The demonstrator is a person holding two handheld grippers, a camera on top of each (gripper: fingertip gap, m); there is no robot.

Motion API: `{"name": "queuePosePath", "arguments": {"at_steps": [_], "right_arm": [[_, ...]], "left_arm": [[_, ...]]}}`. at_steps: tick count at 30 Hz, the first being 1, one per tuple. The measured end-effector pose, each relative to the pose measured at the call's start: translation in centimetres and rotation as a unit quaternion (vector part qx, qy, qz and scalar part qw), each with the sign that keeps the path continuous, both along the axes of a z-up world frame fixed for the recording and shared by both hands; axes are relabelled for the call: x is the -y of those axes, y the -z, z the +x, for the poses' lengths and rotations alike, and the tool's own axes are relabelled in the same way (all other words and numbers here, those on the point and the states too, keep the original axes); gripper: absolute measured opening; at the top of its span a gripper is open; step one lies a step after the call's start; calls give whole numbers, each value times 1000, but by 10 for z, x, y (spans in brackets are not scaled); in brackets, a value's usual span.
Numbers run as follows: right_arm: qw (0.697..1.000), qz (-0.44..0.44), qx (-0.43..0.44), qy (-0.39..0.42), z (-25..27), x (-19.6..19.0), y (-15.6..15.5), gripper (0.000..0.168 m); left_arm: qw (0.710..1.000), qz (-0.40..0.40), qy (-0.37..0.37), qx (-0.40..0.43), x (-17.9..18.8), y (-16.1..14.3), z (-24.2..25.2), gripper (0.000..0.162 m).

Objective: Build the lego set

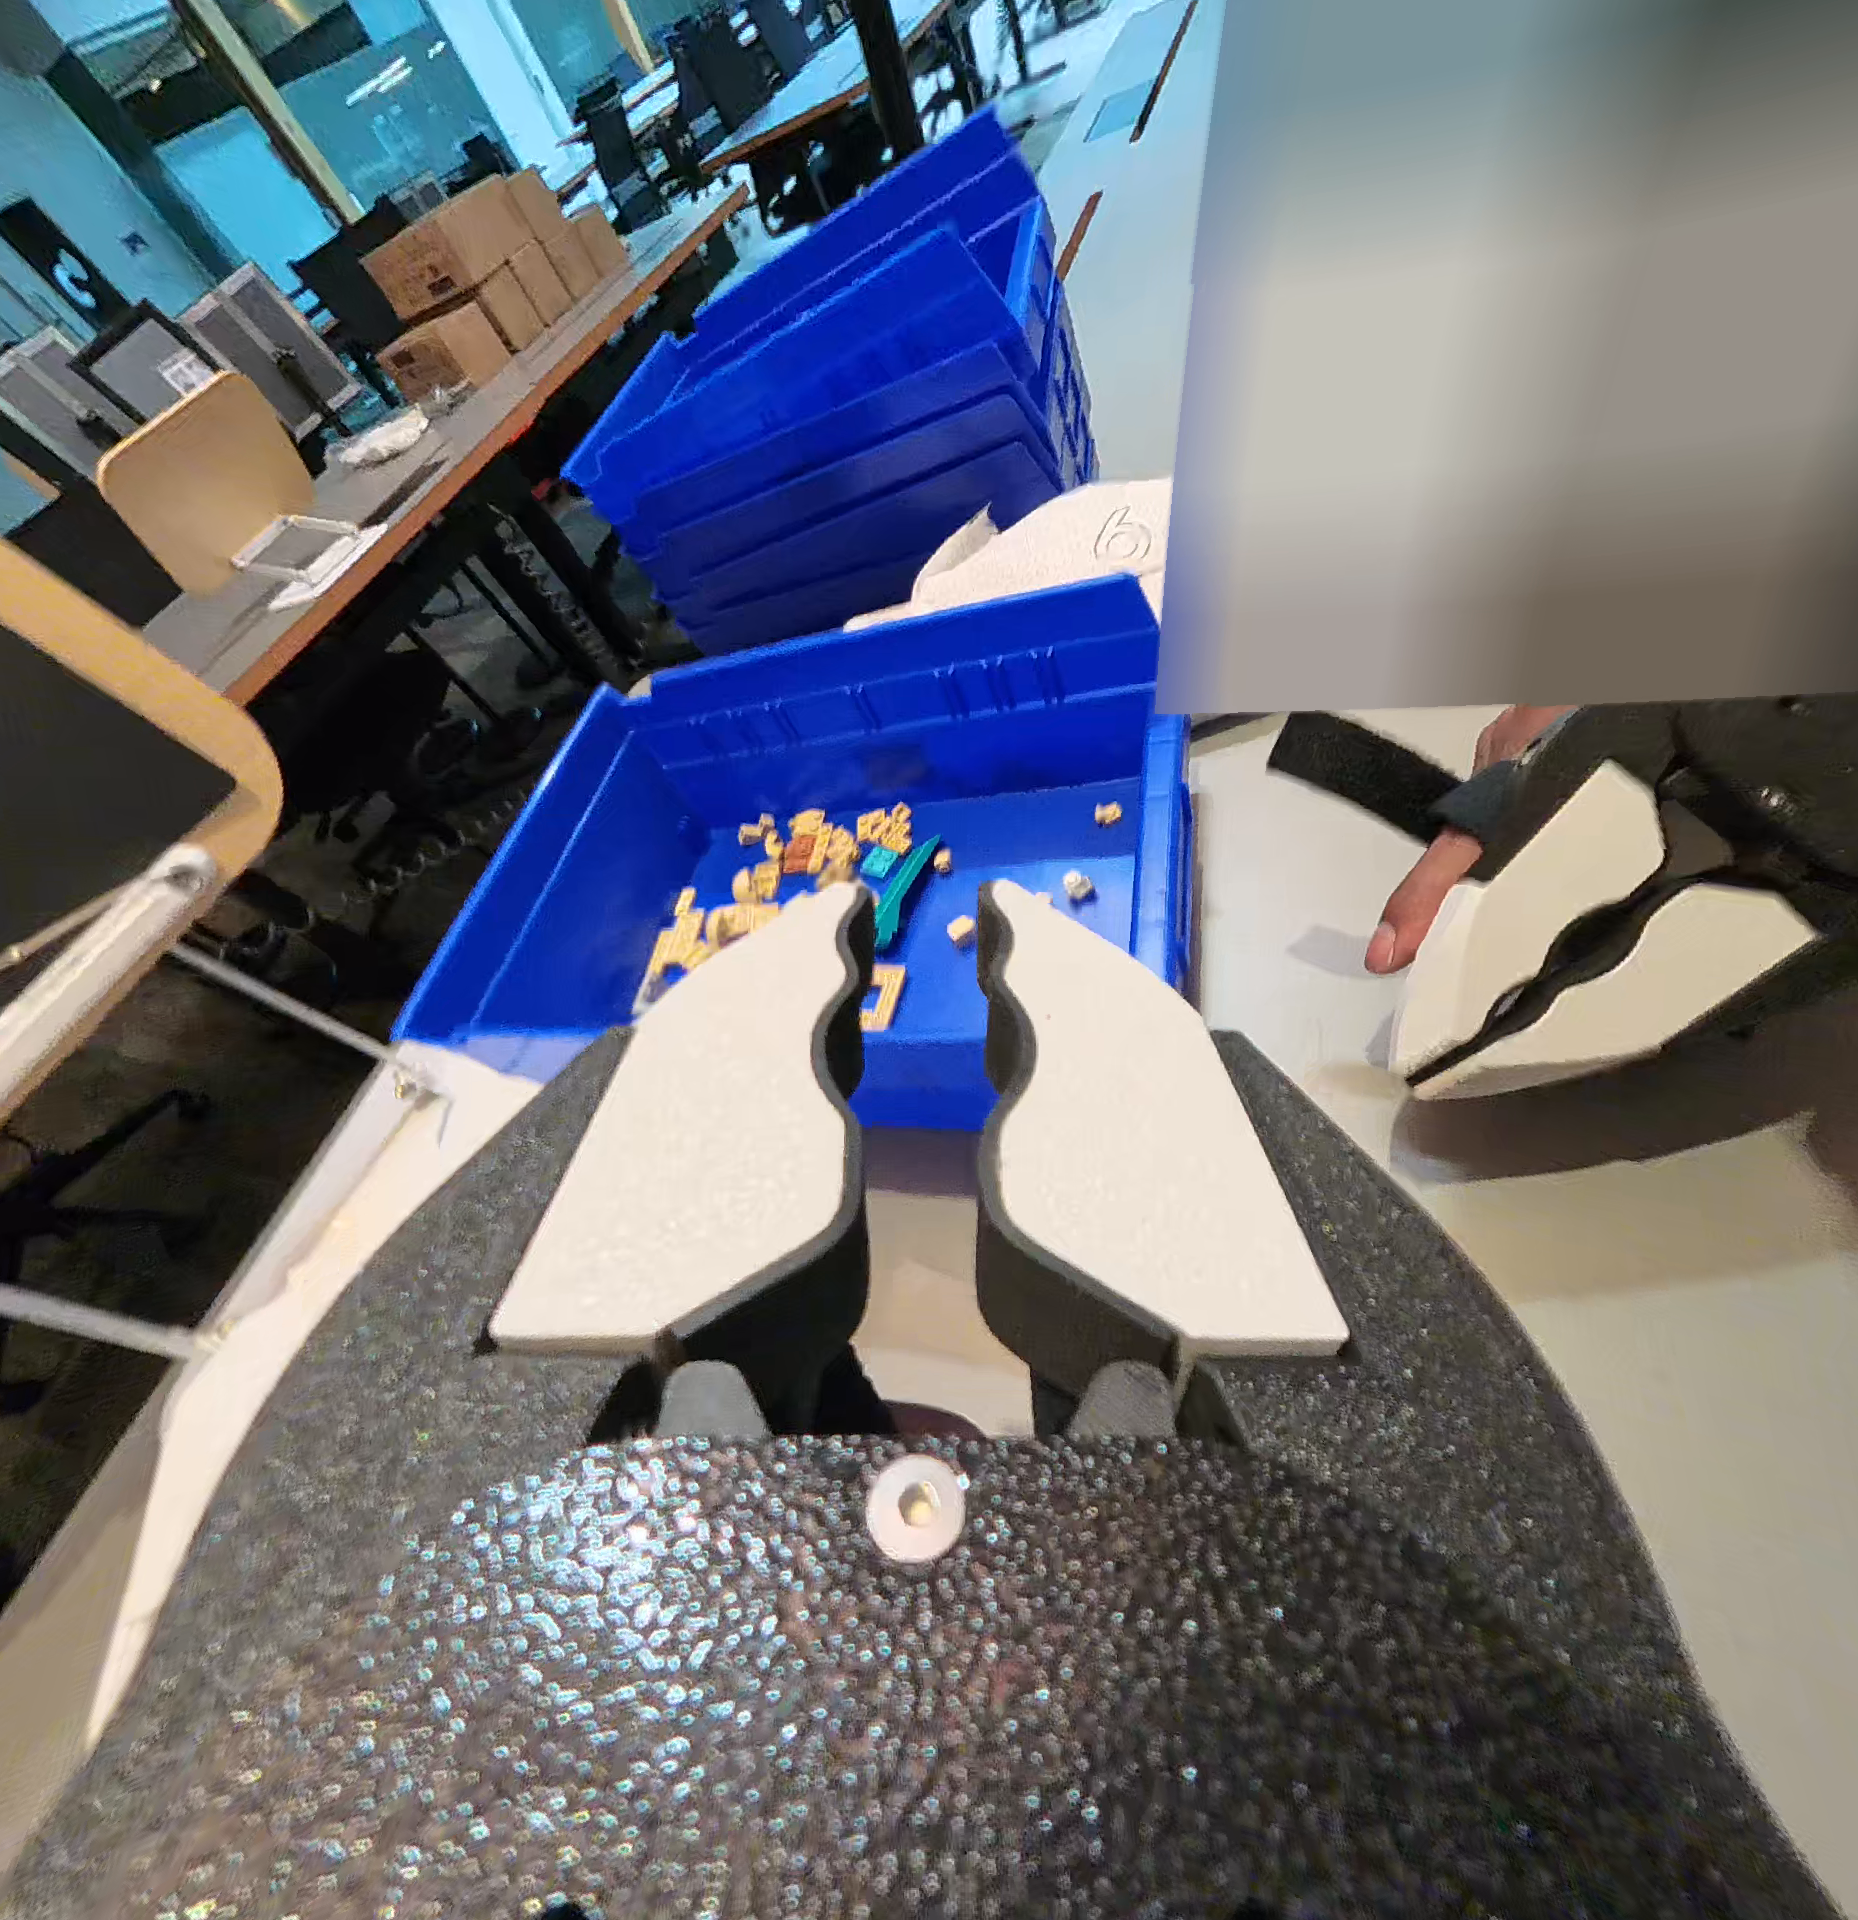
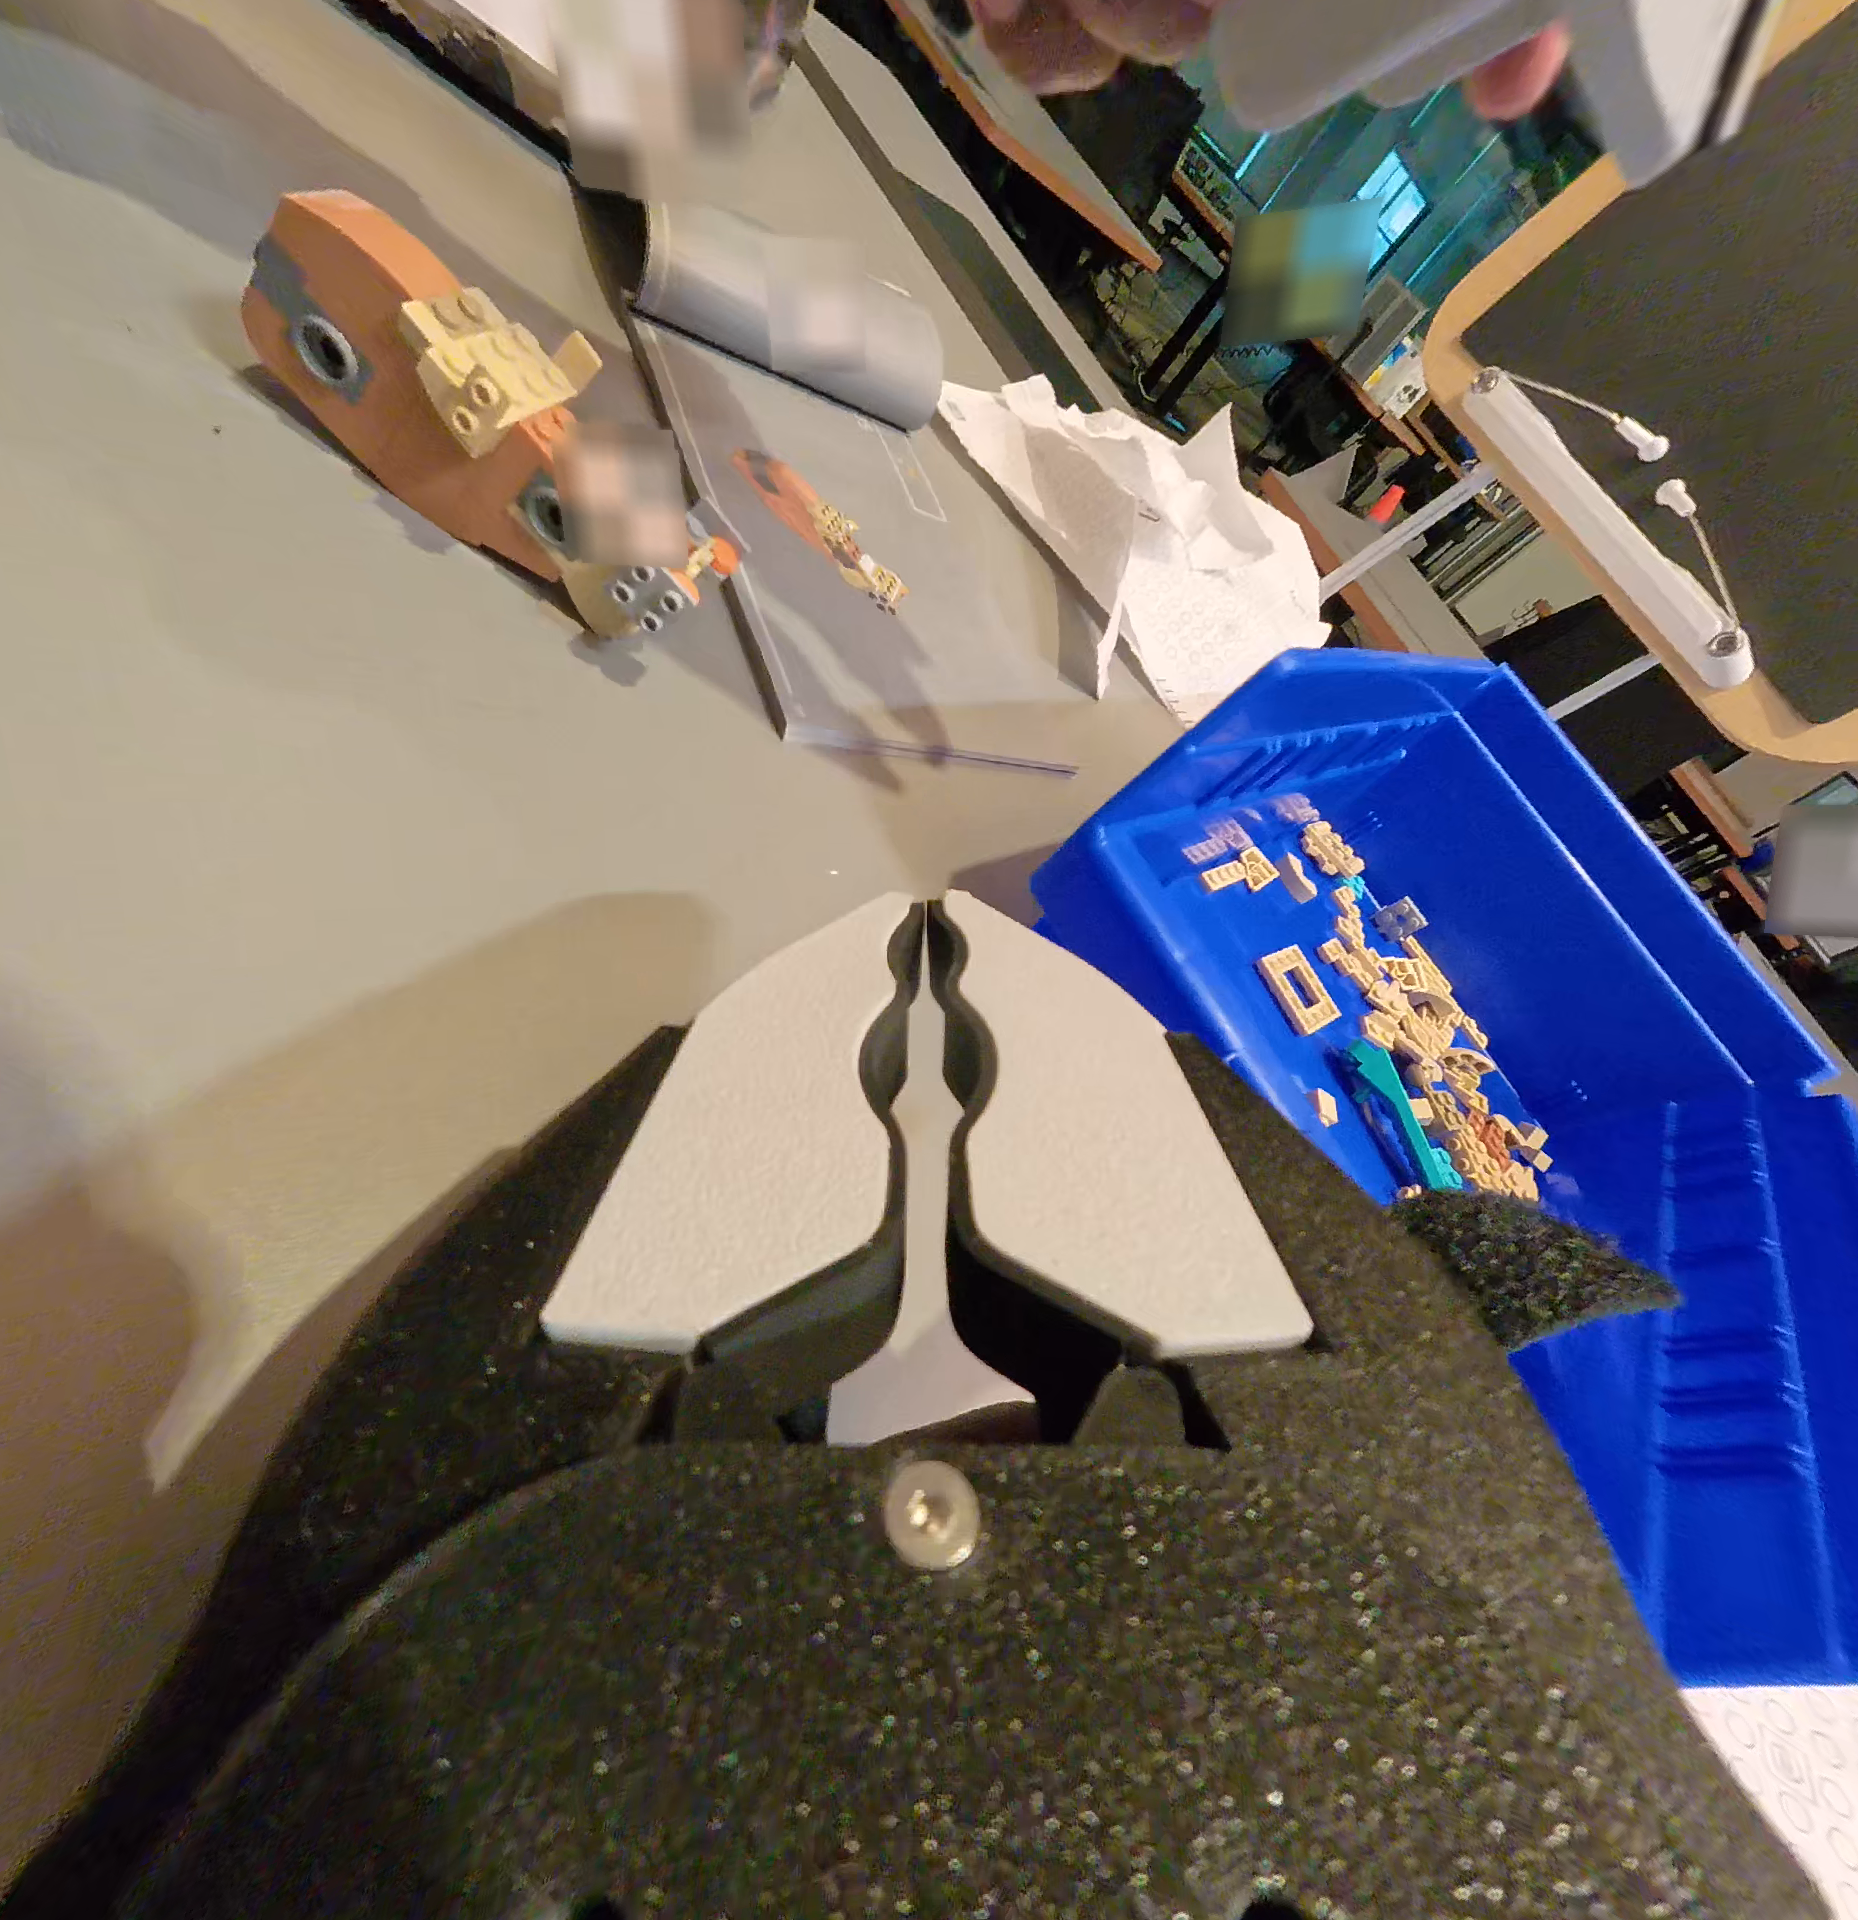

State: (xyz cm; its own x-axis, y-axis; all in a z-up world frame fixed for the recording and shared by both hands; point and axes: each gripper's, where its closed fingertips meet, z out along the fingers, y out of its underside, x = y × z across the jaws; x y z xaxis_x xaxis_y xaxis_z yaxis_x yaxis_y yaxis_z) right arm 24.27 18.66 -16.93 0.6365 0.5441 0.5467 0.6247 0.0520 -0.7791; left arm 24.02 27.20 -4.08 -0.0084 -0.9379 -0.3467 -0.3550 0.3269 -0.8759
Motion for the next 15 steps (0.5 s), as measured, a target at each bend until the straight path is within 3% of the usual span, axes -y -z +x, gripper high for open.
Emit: {"name": "queuePosePath", "arguments": {"at_steps": [15], "right_arm": [[1000, -4, 9, 0, -1, -1, 3, 0]], "left_arm": [[997, -17, -71, -14, -38, 12, -70, 18]]}}
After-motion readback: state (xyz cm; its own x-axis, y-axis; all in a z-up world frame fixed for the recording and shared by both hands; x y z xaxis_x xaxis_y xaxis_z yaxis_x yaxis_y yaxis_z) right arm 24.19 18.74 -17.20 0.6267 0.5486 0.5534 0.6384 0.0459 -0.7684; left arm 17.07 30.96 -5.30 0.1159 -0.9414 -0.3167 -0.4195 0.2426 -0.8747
